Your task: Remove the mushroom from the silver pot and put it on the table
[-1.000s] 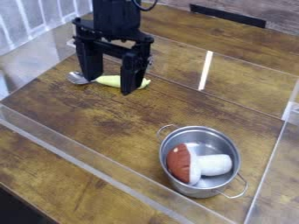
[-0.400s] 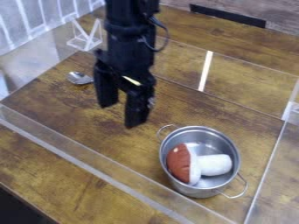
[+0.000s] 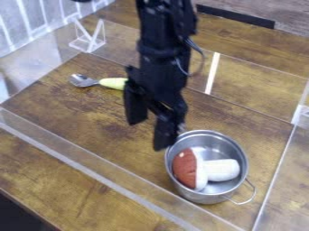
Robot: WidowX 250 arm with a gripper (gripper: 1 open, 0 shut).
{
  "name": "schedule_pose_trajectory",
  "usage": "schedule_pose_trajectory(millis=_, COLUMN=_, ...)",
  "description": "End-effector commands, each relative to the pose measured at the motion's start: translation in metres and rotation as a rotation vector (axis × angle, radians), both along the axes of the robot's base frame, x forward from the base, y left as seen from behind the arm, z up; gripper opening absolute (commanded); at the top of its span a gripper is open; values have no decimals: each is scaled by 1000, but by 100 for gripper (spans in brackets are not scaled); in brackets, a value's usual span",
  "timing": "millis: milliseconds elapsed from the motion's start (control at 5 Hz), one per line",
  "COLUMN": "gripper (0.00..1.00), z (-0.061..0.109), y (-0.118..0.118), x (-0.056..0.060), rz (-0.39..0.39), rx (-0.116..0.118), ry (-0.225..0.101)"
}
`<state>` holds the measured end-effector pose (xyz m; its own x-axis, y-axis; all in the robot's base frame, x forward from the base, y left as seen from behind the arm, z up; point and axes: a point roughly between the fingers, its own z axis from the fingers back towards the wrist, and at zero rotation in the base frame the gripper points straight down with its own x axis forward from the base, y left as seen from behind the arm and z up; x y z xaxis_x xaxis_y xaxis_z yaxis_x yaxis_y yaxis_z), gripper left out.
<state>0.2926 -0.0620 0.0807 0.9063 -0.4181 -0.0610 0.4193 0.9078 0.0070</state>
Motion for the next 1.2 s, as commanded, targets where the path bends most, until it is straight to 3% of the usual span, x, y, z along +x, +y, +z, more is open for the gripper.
schedule_pose_trajectory(millis=0, gripper=100, z=12, y=-24, x=17, rz=5, rx=7, ry=-65)
schedule_pose_trajectory(millis=200, gripper=100, z=16, y=-47, x=29, rz=-57, rx=7, ry=-102)
schedule_pose_trajectory(millis=400, gripper=100, z=19, y=-66, x=24, rz=-85, rx=5, ry=-122)
schedule_pose_trajectory(millis=1000, gripper=100, z=33, y=-55, x=31, rz=135, rx=0, ry=-164)
